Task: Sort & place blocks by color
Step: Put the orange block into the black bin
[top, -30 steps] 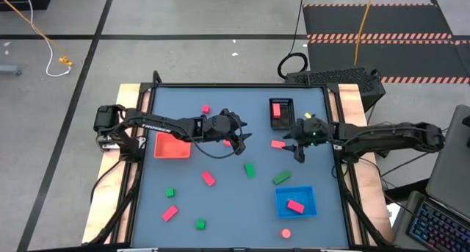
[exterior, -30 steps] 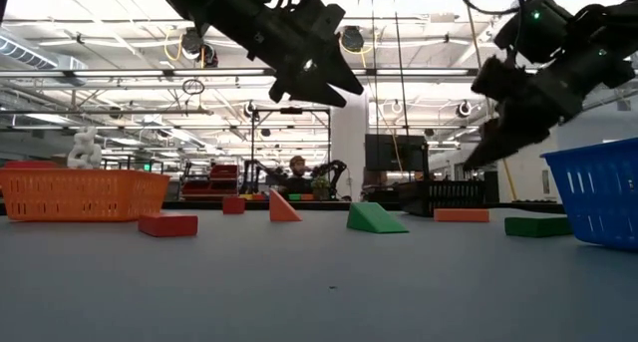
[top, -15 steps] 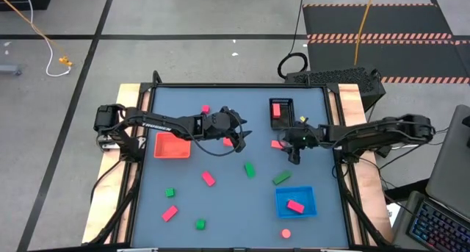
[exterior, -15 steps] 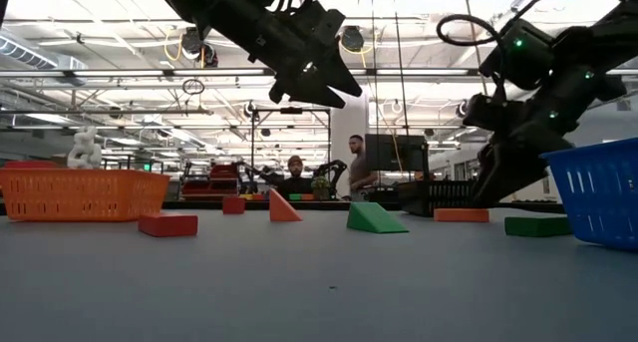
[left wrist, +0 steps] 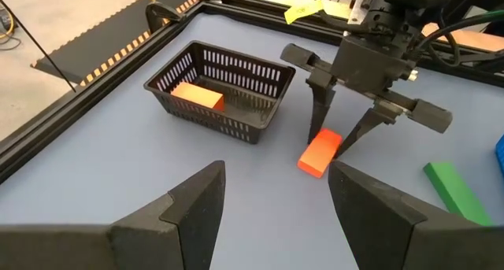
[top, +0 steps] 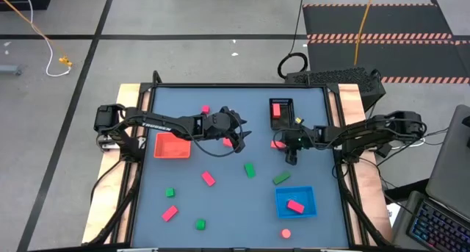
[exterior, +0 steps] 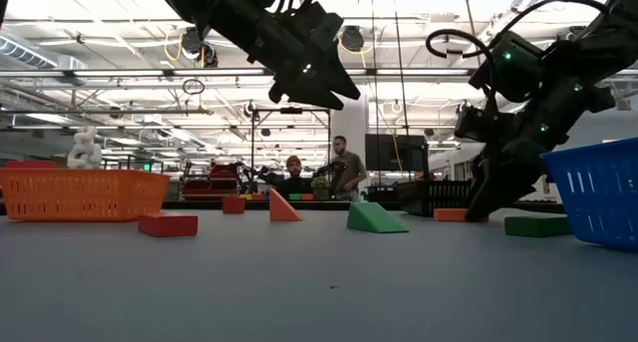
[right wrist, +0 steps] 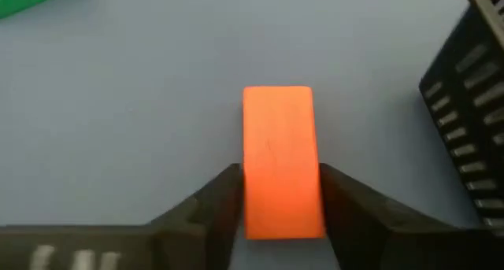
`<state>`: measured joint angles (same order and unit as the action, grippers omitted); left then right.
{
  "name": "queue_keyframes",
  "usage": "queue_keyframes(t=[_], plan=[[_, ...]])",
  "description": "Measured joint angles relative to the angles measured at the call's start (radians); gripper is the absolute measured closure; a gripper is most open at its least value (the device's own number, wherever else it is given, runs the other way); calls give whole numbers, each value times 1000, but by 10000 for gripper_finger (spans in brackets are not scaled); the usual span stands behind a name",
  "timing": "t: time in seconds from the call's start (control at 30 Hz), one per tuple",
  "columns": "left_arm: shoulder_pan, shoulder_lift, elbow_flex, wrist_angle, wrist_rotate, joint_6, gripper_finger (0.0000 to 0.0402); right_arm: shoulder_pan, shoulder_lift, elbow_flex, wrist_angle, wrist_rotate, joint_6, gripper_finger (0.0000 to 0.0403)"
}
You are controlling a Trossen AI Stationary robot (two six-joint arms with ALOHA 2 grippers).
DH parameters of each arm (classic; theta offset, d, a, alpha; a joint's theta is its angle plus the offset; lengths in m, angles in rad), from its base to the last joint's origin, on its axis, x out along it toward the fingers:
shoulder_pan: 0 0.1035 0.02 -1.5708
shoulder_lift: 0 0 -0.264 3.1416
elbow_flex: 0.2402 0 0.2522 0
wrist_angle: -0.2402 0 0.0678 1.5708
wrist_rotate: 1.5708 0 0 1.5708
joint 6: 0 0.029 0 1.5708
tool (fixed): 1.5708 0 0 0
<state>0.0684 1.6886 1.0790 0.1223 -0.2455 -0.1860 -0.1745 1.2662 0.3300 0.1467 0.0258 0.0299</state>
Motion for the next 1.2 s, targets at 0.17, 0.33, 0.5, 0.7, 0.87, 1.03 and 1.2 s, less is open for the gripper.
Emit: queue_keyframes(t=[0.17, 0.33, 0.5, 0.7, 0.87, 1.03, 1.2], plan=[[-7, 0, 0, -1, 0, 0, 172, -1, -60, -2, 46, 0, -18, 286], [-8, 0, 0, -5, 0, 0, 172, -1, -154, -2, 50, 4, -53, 286], [-8, 0, 0, -12, 0, -1, 172, -1, -242, -2, 60, 28, -55, 286], [-8, 0, 0, -14, 0, -2, 172, -6, -345, -2, 49, 249, -17, 286], [-8, 0, 0, -14, 0, -1, 172, -71, -369, -1, -17, 447, 64, 286], [-10, 0, 0, -14, 0, -2, 172, -155, -327, -1, -56, 468, 147, 286], [-12, 0, 0, -13, 0, -2, 172, -211, -281, -1, -42, 410, 172, 286]])
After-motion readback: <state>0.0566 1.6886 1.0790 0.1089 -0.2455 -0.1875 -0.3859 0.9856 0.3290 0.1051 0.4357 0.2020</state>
